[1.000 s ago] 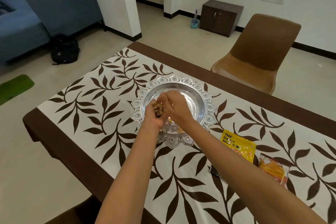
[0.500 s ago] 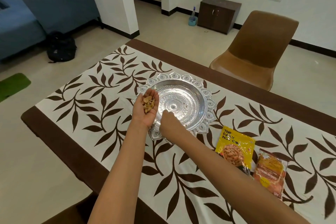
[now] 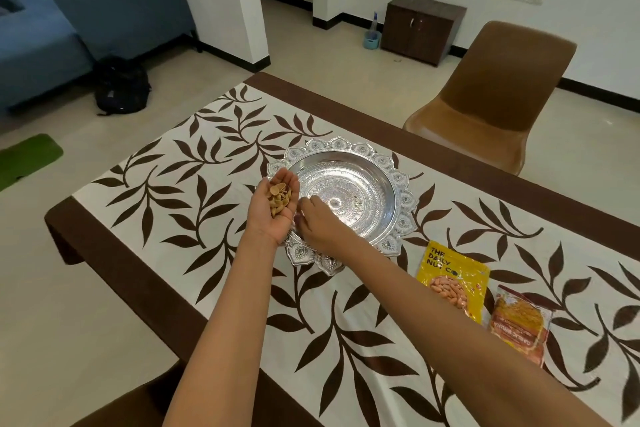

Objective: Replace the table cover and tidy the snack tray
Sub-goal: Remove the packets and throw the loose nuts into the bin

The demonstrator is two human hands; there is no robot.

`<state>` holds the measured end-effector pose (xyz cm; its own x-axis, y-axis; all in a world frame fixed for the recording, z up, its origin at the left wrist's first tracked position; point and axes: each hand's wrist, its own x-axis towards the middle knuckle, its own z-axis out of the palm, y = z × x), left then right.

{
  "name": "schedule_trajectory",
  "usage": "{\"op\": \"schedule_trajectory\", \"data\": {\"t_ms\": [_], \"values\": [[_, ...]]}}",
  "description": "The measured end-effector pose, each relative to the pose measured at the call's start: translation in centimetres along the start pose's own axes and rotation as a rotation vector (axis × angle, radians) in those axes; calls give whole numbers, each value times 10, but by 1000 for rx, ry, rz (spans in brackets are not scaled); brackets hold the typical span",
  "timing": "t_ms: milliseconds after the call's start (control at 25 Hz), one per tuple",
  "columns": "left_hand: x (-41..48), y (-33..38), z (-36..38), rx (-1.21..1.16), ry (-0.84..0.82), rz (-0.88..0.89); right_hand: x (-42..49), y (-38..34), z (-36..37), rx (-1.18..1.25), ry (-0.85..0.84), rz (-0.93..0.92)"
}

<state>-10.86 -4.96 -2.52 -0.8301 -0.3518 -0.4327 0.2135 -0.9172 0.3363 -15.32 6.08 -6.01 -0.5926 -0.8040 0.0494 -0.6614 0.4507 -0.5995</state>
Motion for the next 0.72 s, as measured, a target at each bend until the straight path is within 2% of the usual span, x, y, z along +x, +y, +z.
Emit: {"op": "schedule_trajectory", "data": {"t_ms": [240, 560, 720], "values": [[1, -4, -1, 37, 4, -1, -10, -1, -11, 35, -232, -78], [2, -5, -3, 93, 7, 8, -30, 8, -14, -260, -131, -68], [1, -5, -2, 113, 16, 5, -25, 14, -21, -231, -171, -81]]}}
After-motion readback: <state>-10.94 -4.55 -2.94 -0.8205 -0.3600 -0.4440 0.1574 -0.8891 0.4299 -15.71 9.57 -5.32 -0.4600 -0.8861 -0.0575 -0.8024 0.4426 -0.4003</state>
